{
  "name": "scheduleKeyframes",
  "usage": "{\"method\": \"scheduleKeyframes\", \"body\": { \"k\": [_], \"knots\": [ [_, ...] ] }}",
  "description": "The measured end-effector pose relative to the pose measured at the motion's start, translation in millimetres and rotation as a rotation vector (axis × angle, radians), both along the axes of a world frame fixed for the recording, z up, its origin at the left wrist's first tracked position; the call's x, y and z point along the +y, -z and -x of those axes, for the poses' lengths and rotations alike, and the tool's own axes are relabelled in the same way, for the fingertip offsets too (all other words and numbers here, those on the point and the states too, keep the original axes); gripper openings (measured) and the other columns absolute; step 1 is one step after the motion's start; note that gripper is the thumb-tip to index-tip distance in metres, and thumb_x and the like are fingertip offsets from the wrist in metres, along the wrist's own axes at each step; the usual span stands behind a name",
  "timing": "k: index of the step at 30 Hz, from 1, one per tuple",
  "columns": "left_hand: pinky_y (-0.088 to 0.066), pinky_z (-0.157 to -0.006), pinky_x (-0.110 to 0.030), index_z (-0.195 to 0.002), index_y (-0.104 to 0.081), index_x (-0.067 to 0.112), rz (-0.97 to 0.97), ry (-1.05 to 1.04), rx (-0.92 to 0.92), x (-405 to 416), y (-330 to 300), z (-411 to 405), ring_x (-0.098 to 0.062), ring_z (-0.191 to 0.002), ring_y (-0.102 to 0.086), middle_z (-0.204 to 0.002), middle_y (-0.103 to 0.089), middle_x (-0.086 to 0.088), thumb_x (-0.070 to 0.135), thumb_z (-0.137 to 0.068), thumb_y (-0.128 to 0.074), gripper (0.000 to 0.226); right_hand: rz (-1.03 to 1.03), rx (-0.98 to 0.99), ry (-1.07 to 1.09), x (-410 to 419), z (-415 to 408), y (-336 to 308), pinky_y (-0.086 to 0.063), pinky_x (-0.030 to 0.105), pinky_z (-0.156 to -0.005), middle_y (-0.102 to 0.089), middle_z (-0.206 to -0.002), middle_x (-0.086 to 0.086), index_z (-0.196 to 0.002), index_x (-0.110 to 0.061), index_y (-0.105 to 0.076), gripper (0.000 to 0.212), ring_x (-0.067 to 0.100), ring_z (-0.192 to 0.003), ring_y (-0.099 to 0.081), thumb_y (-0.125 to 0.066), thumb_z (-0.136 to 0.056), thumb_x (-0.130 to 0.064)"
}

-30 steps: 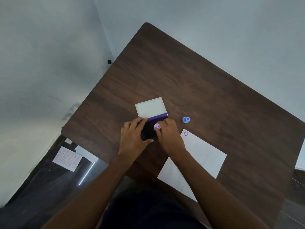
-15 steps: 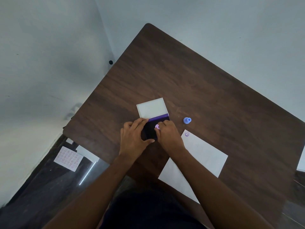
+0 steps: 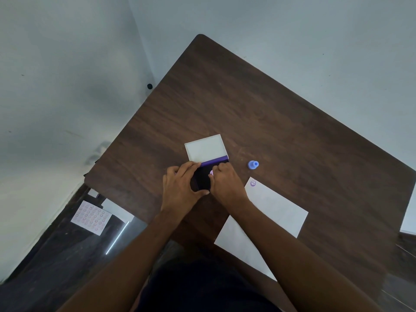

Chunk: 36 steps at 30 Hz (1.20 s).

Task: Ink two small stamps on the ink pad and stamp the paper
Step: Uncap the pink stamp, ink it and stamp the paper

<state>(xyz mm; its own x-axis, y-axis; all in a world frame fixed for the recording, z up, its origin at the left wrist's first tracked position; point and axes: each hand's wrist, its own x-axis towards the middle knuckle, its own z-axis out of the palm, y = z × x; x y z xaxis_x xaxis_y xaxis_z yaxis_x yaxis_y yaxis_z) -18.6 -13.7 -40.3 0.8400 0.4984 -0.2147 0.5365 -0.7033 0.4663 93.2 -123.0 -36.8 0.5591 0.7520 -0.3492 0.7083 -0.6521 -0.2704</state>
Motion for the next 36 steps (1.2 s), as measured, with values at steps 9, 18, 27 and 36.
{"method": "scheduleKeyframes", "body": {
  "k": [9, 18, 27, 36],
  "knots": [
    [-0.035, -0.087, -0.031, -0.137, -0.047, 0.026, 0.007, 0.006, -0.012, -0.1, -3.1, -1.0, -0.023, -0.110, -0.046, -0.139, -0.054, 0.002, 0.055, -0.062, -0.081, 0.088, 0.065, -0.001, -0.003, 2.0, 2.0, 0.9, -0.039, 0.040, -0.104, -0.059, -0.125, 0.017, -0.120, -0.004, -0.056, 0.038, 0.031, -0.115, -0.052, -0.061, -0.088, -0.023],
    [-0.039, -0.094, -0.039, -0.136, -0.049, 0.022, -0.027, 0.040, -0.017, -3.9, -7.2, -2.6, -0.026, -0.116, -0.044, -0.137, -0.053, -0.002, 0.053, -0.064, -0.081, 0.084, -0.109, 0.074, 0.135, -3.5, 2.0, -9.7, -0.045, 0.036, -0.095, -0.064, -0.115, 0.016, -0.111, -0.004, -0.061, 0.025, 0.029, -0.105, -0.058, -0.059, -0.090, -0.018],
    [-0.032, -0.107, -0.052, -0.151, -0.024, 0.019, -0.011, 0.087, 0.052, -15.4, -21.1, -7.0, -0.033, -0.134, -0.035, -0.153, -0.033, -0.011, 0.057, -0.068, -0.078, 0.106, -0.421, 0.390, 1.006, -64.3, 27.0, -32.7, -0.042, 0.022, -0.077, -0.070, -0.090, 0.010, -0.089, -0.007, -0.069, 0.027, 0.014, -0.078, -0.057, -0.060, -0.090, -0.033],
    [-0.039, -0.105, -0.039, -0.141, -0.046, 0.026, -0.065, 0.660, -0.030, -80.6, -28.0, -20.8, -0.022, -0.122, -0.053, -0.141, -0.055, 0.002, 0.047, -0.089, -0.058, 0.057, -0.402, 0.178, 1.143, -120.3, 11.8, -31.2, -0.053, 0.027, -0.070, -0.071, -0.088, -0.001, -0.085, -0.015, -0.066, 0.030, 0.014, -0.073, -0.061, -0.064, -0.084, -0.045]
  ]
}}
